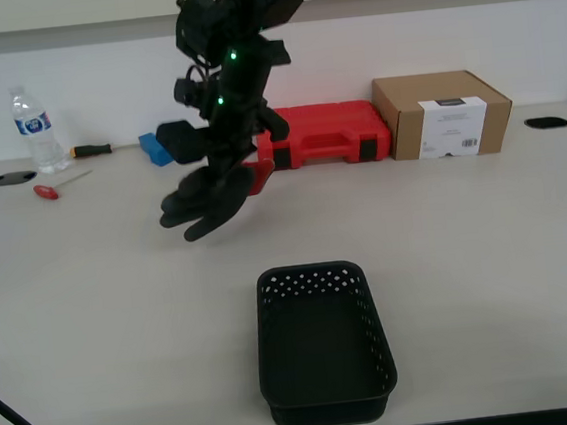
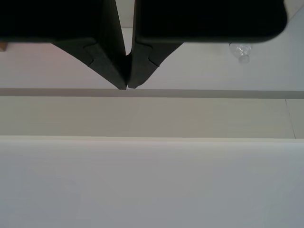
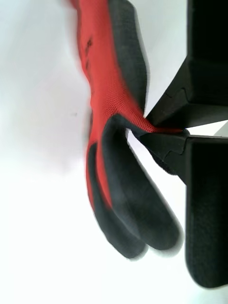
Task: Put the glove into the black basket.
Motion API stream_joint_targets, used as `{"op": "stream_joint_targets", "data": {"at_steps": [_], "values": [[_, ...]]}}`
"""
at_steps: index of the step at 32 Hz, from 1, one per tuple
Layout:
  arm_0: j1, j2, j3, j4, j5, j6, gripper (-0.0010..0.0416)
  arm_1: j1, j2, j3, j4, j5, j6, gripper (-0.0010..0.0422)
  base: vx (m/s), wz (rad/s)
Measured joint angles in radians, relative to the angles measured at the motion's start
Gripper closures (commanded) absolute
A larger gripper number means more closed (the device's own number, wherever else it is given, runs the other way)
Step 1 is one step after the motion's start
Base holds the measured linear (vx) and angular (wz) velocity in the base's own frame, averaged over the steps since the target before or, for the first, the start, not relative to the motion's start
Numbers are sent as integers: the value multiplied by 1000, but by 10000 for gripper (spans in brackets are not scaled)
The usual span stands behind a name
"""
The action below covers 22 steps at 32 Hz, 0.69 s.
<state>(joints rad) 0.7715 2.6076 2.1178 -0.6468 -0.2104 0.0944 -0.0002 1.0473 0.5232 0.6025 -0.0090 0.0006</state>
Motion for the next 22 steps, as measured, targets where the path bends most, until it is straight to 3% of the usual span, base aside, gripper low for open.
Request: {"op": "stream_joint_targets", "data": {"at_steps": [3,6,8,9,11,12,13,14,15,16,19,20,22], "values": [[0,-95,-43,3,9,-2,407,0,0,0,-1,0,0,412,0,0],[0,-217,-169,62,39,3,407,0,0,0,-1,0,0,412,0,0],[0,-348,-318,157,68,21,407,0,0,0,0,-1,0,412,0,0],[0,-428,-465,209,67,42,407,0,0,0,-2,2,0,412,8,53],[0,-485,-526,222,76,56,407,0,0,0,-2,0,0,412,0,0],[-1,-558,-639,252,59,72,407,0,0,0,-2,-8,0,412,0,0],[0,-575,-646,243,58,76,407,0,0,0,-2,-8,0,412,0,0],[0,-642,-760,287,31,110,407,0,0,0,-2,-2,0,412,0,0],[0,-661,-783,249,31,114,407,0,0,0,-3,-3,0,412,0,0],[2,-721,-861,289,13,143,407,2,0,0,-2,-9,0,412,0,0],[6,-811,-963,295,-3,174,407,1,0,0,-1,-13,0,412,0,0],[14,-861,-1042,311,-11,199,407,0,0,0,-3,-13,0,412,0,0],[27,-885,-1065,332,-21,215,407,0,0,0,-2,-13,0,412,0,0]]}}
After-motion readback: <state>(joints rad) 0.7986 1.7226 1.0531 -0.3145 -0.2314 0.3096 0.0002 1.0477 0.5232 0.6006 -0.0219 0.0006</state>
